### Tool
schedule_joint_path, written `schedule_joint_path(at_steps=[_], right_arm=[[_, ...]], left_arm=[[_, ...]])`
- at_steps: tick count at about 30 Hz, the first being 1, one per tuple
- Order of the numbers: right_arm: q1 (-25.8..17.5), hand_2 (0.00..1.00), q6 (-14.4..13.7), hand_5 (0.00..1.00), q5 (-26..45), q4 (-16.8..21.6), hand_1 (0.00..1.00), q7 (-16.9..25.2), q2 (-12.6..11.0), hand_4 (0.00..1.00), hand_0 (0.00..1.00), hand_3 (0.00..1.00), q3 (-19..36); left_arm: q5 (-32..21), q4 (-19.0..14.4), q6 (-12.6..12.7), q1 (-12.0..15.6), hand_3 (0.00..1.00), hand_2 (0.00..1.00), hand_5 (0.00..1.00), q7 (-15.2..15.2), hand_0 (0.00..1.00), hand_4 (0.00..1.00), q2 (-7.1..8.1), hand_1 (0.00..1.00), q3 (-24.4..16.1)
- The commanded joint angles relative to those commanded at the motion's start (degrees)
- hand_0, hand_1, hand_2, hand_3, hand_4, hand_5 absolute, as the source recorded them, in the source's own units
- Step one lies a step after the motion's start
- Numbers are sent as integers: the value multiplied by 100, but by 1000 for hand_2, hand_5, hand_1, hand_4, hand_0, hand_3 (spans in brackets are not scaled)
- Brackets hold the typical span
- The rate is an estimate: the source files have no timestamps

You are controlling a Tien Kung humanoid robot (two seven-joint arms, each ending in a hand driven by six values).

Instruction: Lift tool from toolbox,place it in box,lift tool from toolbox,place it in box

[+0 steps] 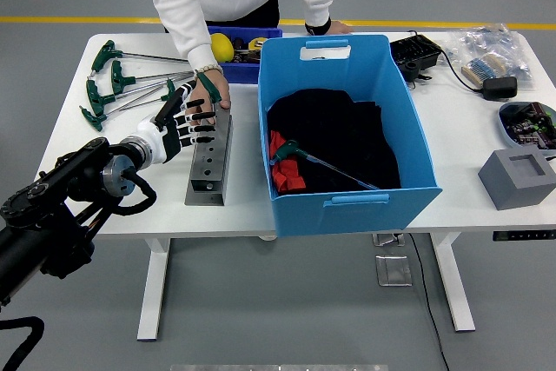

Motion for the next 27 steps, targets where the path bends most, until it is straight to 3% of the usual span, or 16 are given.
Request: schedule_joint_path(at_steps=[27], right_arm=[[113, 672, 39, 600, -119, 34, 605, -14, 2, 782, 649, 534, -6]], left_arm=[[-618, 679, -336, -410, 859, 622, 889, -287, 302, 779, -344, 462, 235]])
